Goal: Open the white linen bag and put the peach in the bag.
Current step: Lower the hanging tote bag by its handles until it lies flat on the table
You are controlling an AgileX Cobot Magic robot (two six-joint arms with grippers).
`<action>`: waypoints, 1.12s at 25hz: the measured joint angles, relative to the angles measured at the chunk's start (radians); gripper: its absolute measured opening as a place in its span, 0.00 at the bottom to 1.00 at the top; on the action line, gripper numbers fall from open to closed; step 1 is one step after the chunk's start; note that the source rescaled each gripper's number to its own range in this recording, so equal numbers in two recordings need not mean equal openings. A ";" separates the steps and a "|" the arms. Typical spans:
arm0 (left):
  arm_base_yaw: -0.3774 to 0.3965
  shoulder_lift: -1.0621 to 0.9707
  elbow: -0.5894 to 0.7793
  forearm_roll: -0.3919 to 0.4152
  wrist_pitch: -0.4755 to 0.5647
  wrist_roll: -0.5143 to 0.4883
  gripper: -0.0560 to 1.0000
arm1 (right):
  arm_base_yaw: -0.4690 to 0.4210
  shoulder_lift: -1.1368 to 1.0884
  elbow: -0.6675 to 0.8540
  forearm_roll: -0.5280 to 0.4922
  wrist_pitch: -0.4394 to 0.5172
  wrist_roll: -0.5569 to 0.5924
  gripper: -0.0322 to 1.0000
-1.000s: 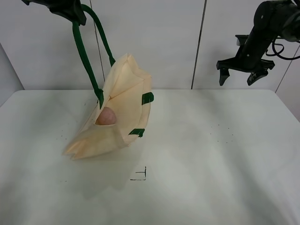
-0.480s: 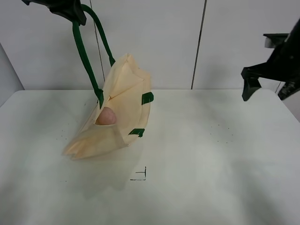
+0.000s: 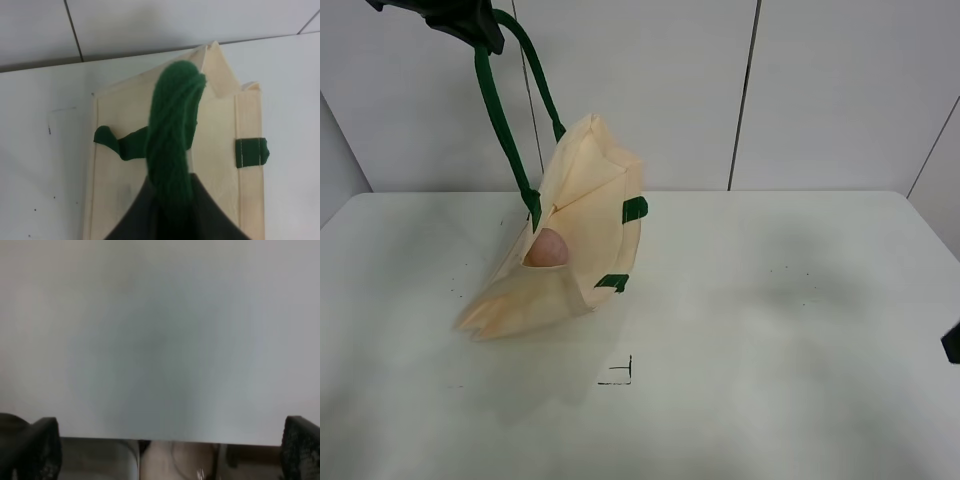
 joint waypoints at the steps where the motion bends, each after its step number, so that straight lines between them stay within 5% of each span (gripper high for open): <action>1: 0.000 0.000 0.000 0.000 0.000 0.000 0.05 | 0.000 -0.084 0.038 0.000 -0.030 0.000 0.97; 8: 0.000 0.000 0.000 0.000 0.000 0.000 0.05 | 0.000 -0.484 0.222 0.000 -0.111 -0.036 0.97; 14: 0.000 0.000 0.000 0.000 0.000 0.000 0.05 | 0.000 -0.729 0.232 -0.004 -0.117 -0.052 0.97; 28: 0.000 0.098 0.113 -0.031 -0.008 0.000 0.05 | 0.000 -0.745 0.234 -0.014 -0.117 -0.052 0.97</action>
